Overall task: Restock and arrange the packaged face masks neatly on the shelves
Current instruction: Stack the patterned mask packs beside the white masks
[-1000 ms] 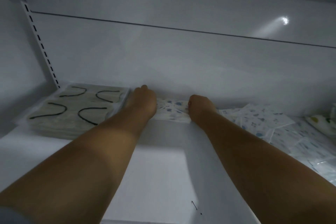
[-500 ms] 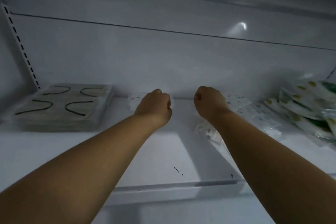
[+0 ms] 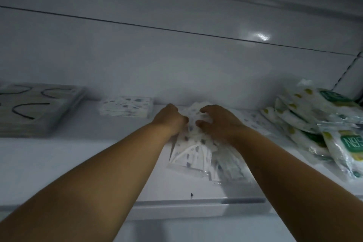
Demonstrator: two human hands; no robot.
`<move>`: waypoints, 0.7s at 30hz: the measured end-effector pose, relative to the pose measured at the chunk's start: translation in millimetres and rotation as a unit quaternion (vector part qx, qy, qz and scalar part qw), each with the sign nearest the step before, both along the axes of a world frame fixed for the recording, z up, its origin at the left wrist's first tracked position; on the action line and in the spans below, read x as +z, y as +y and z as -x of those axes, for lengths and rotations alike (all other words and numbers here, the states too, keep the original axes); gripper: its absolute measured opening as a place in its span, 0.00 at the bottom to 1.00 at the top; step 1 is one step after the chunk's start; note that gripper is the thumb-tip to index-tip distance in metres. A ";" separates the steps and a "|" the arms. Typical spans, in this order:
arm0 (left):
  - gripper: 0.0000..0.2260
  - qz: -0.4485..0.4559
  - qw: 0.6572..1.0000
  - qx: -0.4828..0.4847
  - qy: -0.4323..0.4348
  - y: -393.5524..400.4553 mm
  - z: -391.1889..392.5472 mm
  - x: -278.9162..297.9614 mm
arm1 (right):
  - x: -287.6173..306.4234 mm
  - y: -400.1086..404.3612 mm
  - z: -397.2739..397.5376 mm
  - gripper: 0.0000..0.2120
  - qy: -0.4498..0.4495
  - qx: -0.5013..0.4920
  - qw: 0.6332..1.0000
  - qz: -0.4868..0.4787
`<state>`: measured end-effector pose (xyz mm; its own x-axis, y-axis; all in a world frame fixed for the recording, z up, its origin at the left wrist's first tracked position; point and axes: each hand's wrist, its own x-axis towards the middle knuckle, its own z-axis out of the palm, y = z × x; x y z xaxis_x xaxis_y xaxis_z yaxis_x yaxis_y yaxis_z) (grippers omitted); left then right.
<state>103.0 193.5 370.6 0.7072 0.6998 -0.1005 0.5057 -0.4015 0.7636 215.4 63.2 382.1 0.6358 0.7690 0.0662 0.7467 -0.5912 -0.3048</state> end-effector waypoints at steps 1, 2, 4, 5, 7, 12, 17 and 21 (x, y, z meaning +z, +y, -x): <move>0.19 0.015 1.000 0.021 -0.008 0.0 -6.0 -0.3 | -0.2 -2.0 -2.8 0.28 -0.017 -0.011 1.000 -0.012; 0.18 0.034 0.999 0.036 -0.011 0.2 -10.6 -1.3 | -1.7 -3.8 -5.1 0.29 -0.039 -0.031 0.999 -0.002; 0.14 0.065 0.996 0.060 -0.022 -3.7 -15.8 -3.6 | -5.8 -7.0 -6.4 0.29 -0.039 -0.063 0.997 0.016; 0.12 0.084 0.993 0.078 -0.036 -6.3 -17.6 -5.2 | -8.1 -8.4 -6.6 0.29 -0.020 -0.068 0.997 0.007; 0.12 0.172 0.975 0.109 -0.091 -13.0 -18.9 -8.9 | -10.6 -10.0 -6.9 0.26 0.019 -0.064 0.997 -0.050; 0.25 0.283 0.932 0.153 -0.166 -30.4 -20.5 -11.9 | 1.9 -14.9 -7.3 0.18 0.154 -0.081 0.956 -0.236; 0.28 0.192 0.937 0.226 -0.186 -35.9 -19.7 -16.6 | 14.5 -31.1 -25.3 0.23 0.117 -0.088 0.962 -0.231; 0.21 0.119 0.946 0.245 -0.175 -43.6 -22.0 -18.6 | 11.4 -43.3 -33.3 0.36 0.148 -0.077 0.984 -0.068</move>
